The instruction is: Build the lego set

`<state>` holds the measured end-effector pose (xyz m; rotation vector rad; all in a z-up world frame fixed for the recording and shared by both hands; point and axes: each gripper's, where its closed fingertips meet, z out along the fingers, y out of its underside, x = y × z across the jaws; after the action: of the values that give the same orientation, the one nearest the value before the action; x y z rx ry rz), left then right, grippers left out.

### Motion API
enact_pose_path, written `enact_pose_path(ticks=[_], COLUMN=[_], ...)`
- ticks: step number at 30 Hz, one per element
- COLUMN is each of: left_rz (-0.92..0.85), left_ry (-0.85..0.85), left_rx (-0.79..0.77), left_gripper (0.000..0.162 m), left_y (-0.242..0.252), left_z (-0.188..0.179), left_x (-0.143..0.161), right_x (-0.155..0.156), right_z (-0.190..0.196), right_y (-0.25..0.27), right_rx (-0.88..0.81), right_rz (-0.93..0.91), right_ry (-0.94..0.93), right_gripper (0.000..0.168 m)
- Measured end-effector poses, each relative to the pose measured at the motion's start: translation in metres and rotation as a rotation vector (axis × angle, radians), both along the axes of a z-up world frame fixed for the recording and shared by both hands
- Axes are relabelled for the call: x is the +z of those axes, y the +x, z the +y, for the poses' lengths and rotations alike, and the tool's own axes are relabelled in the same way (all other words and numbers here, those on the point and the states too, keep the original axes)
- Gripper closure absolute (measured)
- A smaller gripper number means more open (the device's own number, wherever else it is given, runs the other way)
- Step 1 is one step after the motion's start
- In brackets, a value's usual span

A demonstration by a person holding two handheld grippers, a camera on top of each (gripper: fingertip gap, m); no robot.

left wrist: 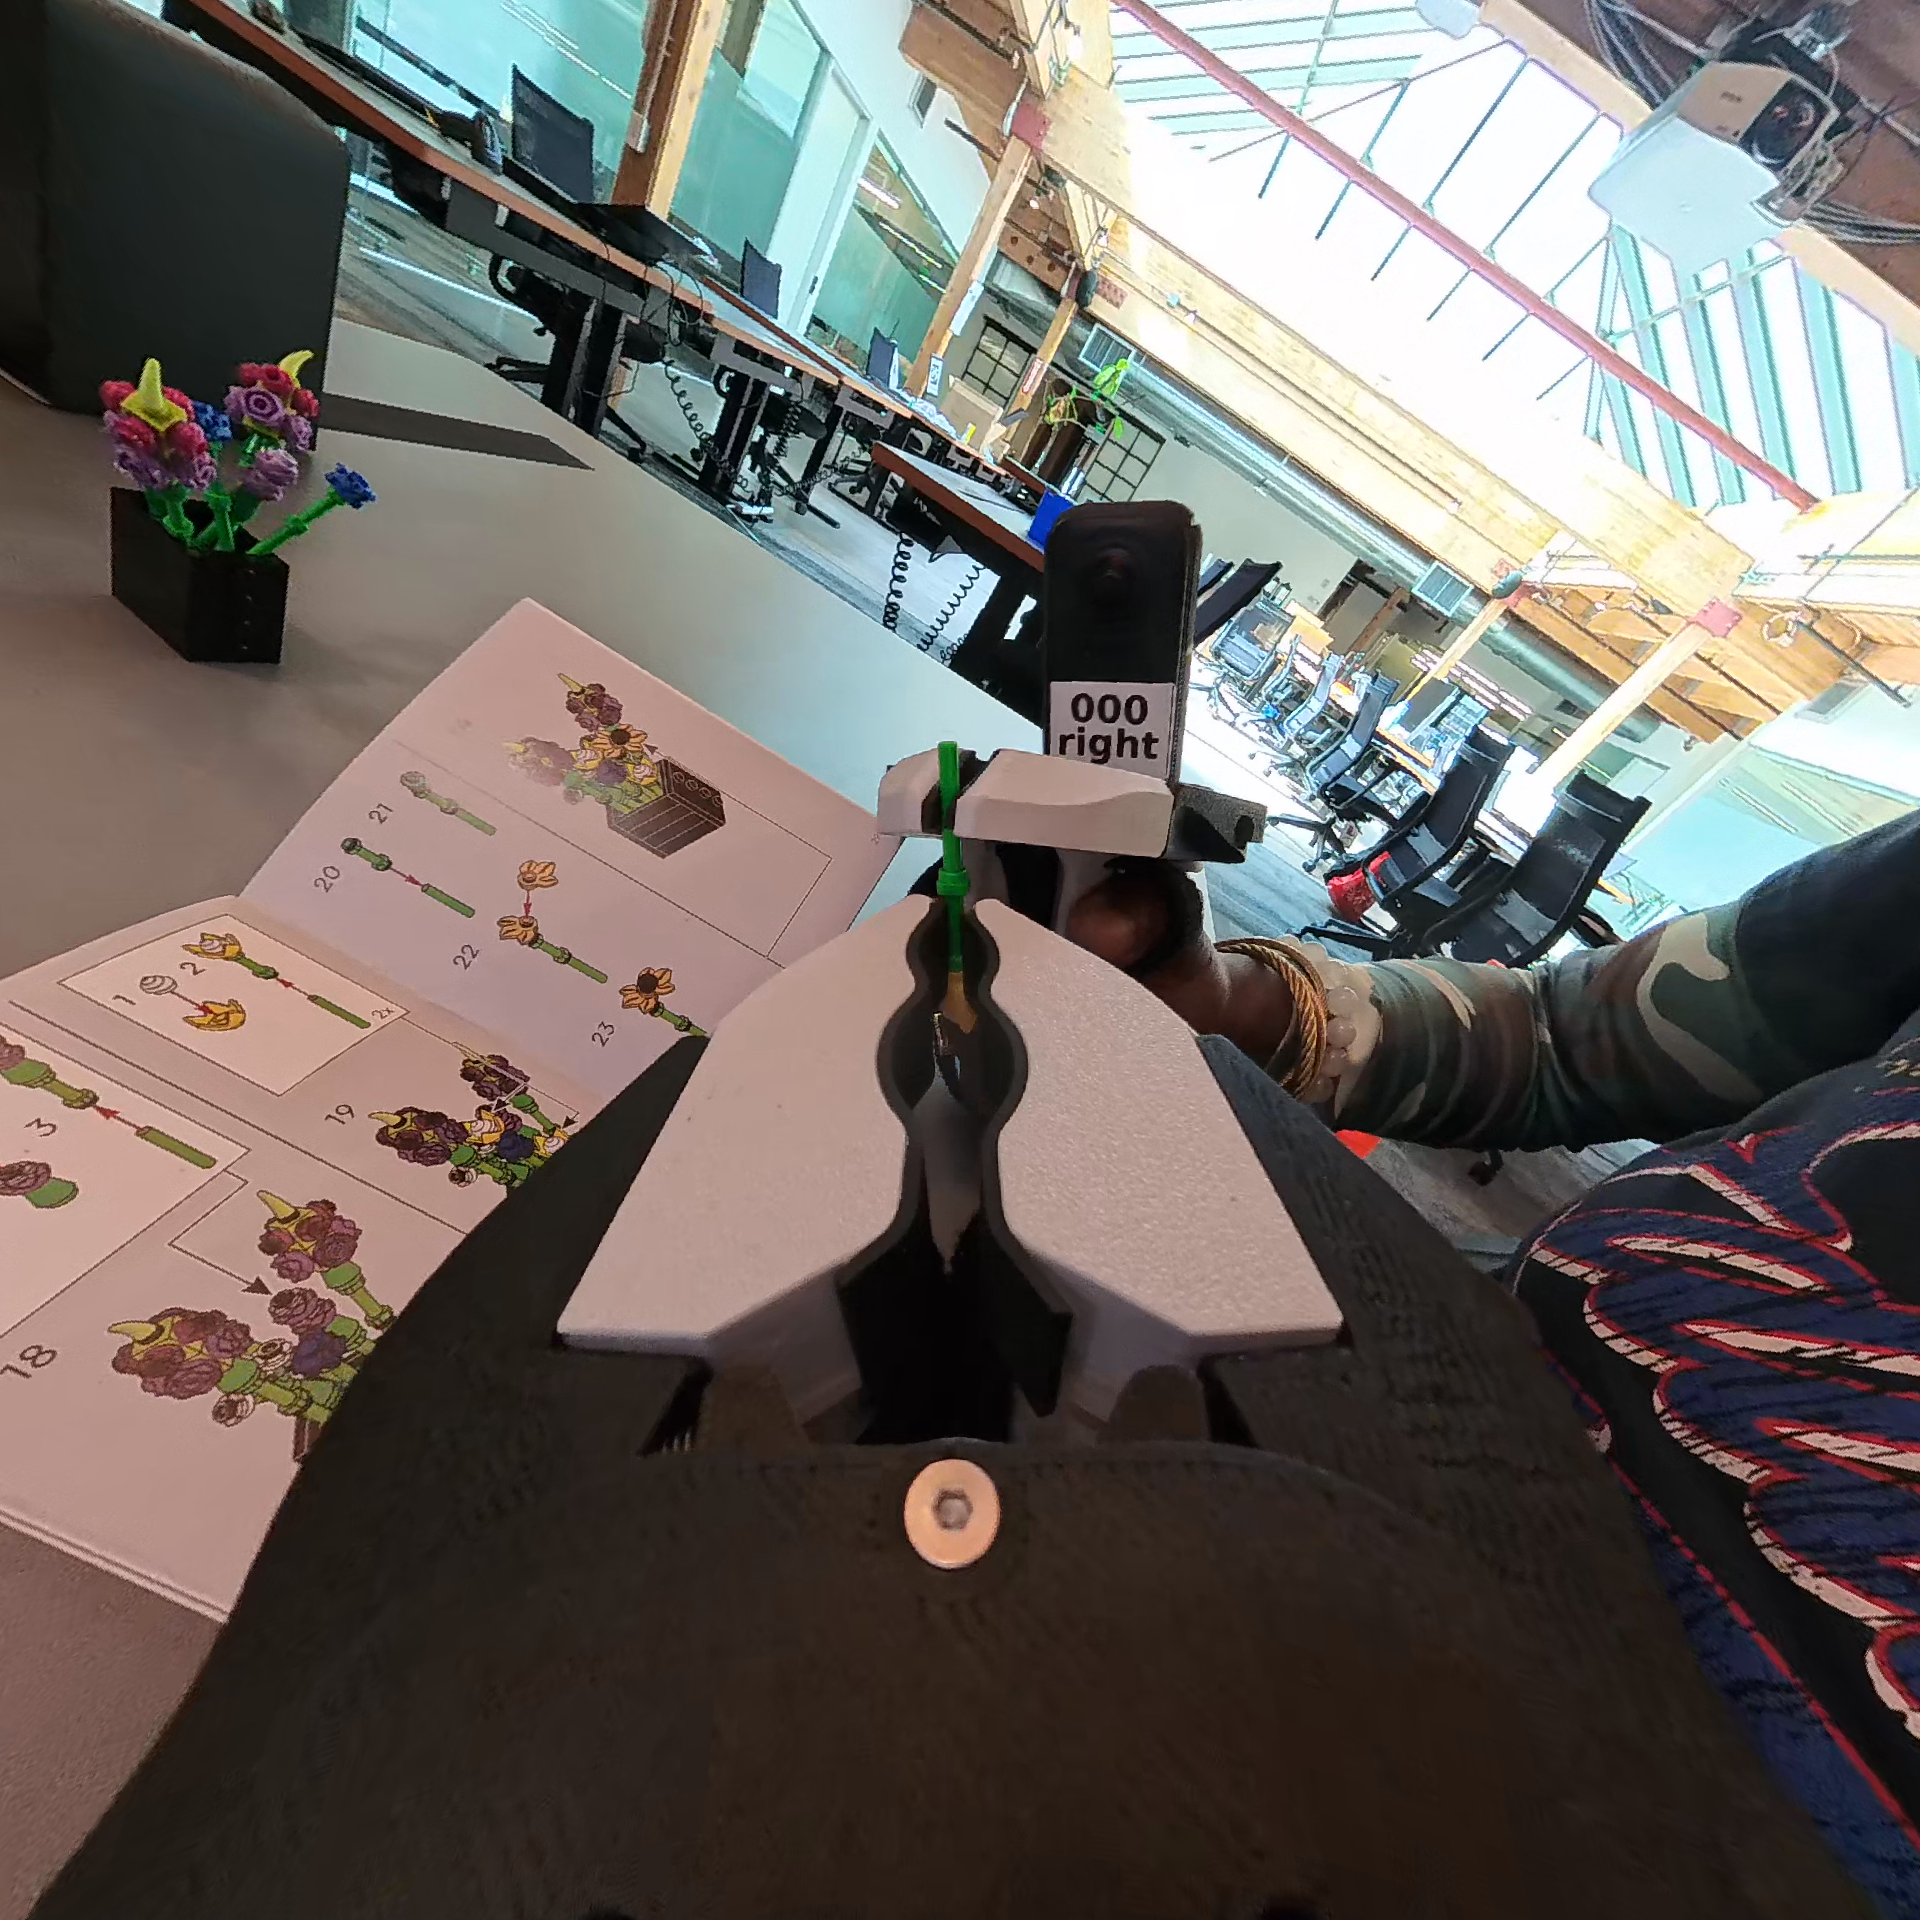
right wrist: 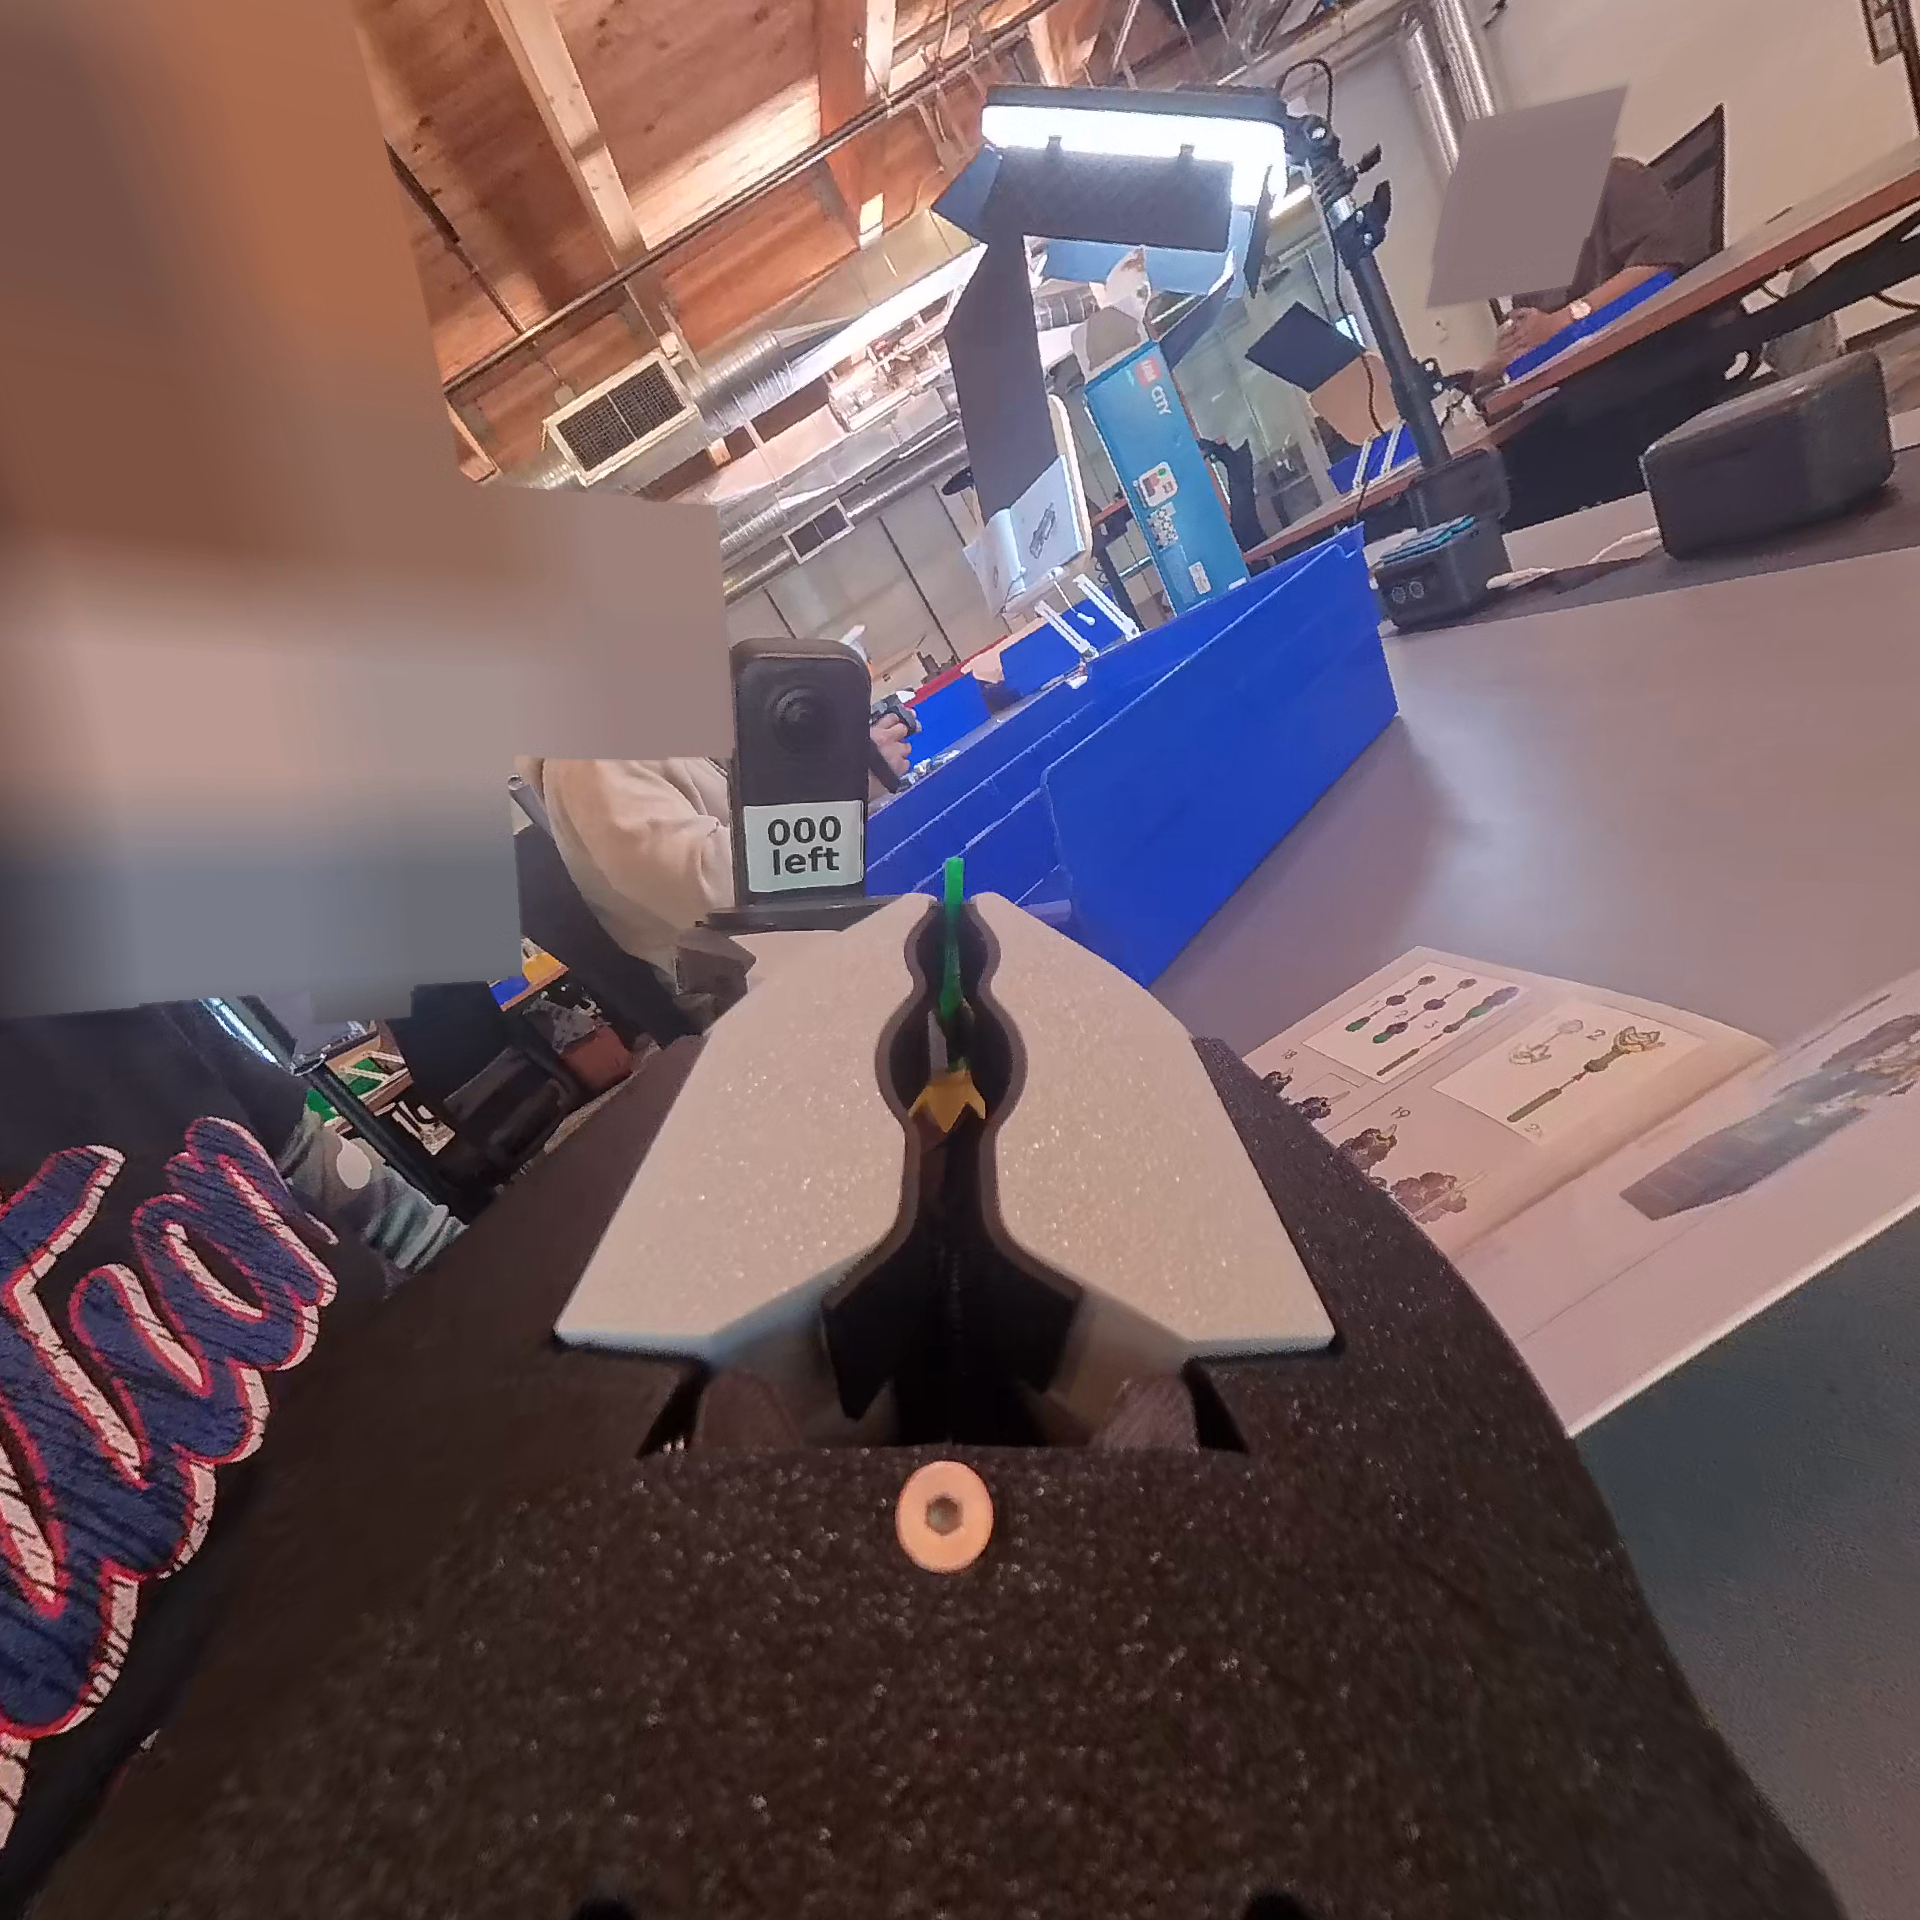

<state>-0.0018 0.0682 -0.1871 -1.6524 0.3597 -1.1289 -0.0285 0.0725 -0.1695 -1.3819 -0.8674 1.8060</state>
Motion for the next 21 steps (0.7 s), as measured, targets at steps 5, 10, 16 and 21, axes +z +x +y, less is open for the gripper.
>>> enact_pose_path(ticks=[5,10,16,21], left_rz=[0.009,0.011,-0.013,-0.001], left_ry=[0.002,0.0,0.011,0.016], left_rx=[0.0,-0.009,-0.057,-0.078], left_gripper=[0.162,0.161,0.16,0.16], left_y=[0.0,0.001,0.003,0.006], left_z=[-0.001,-0.001,-0.004,-0.006], left_x=[-0.001,-0.001,0.004,0.003], right_x=[-0.003,-0.002,0.017,0.008], right_z=[-0.002,-0.002,0.002,-0.006], right_y=[-0.001,0.0,0.008,0.001], right_rx=[0.01,-0.002,0.026,0.126], right_rz=[-0.026,-0.031,0.043,-0.093], right_ry=[0.011,0.044,0.011,0.098], right_gripper=[0.165,0.164,0.141,0.15])
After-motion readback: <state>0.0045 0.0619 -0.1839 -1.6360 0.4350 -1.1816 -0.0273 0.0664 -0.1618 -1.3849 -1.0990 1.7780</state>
